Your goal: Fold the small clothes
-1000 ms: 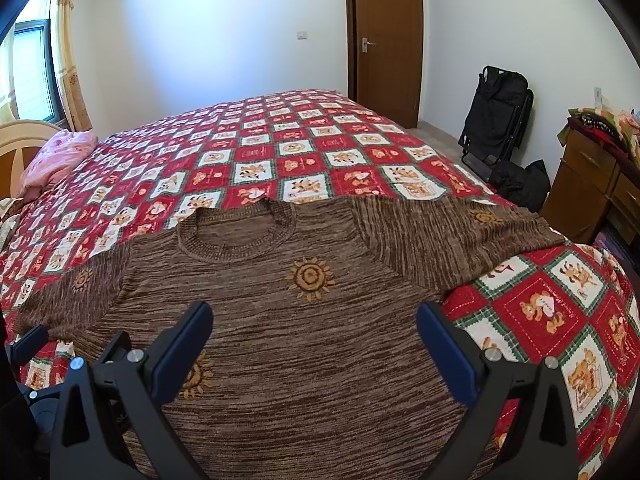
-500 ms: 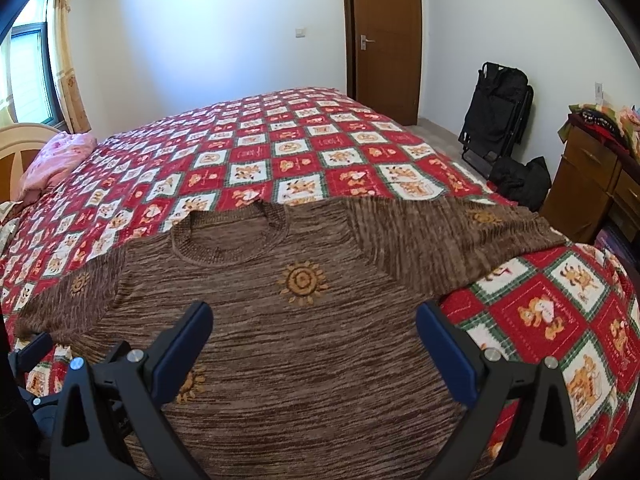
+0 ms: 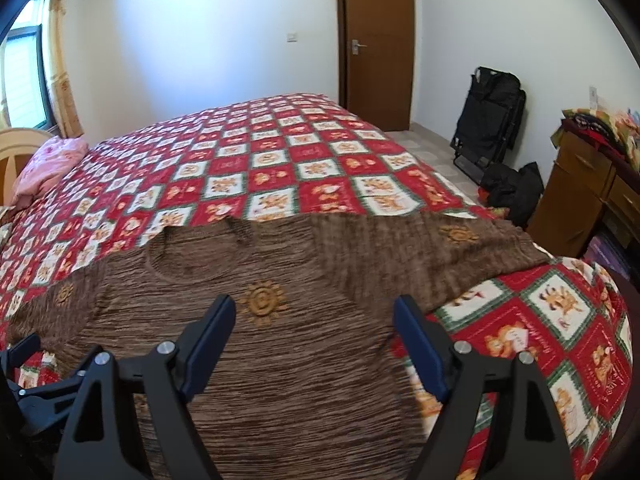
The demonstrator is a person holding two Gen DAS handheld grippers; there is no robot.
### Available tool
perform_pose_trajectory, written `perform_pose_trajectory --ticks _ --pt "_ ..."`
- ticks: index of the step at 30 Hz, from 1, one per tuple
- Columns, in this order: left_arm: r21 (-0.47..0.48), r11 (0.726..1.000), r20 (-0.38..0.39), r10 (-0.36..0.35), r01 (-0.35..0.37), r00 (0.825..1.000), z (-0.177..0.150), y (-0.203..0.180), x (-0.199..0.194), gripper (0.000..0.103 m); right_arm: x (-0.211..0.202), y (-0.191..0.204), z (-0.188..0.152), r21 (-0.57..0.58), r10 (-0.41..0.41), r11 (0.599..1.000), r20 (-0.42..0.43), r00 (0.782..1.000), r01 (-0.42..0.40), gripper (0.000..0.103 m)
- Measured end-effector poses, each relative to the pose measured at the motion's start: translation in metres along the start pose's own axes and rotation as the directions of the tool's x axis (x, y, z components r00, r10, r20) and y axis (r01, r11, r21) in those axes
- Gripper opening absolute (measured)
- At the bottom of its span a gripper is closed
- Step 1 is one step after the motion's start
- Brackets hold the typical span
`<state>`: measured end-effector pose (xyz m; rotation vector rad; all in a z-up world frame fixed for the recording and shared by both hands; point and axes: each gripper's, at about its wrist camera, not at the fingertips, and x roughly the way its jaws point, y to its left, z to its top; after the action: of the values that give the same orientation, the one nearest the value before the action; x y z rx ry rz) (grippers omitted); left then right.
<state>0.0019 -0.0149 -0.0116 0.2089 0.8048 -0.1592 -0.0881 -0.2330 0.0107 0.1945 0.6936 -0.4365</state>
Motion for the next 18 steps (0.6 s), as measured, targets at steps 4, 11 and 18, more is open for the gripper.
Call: perform_pose_trajectory --ticks 4,11,18 --pt "0.013 1.0 0.018 -0.017 0.017 1.0 0.006 0.001 0.0 0.102 0.003 -0.05 0.005 0.11 -0.027 0.993 -0.019 0.999 0.029 0.083" --pt "-0.02 0.999 -0.003 -0.046 0.046 0.999 0.014 0.008 0.007 0.102 0.007 -0.197 0.033 0.447 -0.059 0.892 -0.028 0.998 0.065 0.062" --pt "-0.019 0.999 -0.048 -0.043 0.042 0.998 0.008 0.001 0.019 0.102 0.05 -0.28 0.052 0.603 -0.013 0.791 -0.152 0.988 0.103 0.061"
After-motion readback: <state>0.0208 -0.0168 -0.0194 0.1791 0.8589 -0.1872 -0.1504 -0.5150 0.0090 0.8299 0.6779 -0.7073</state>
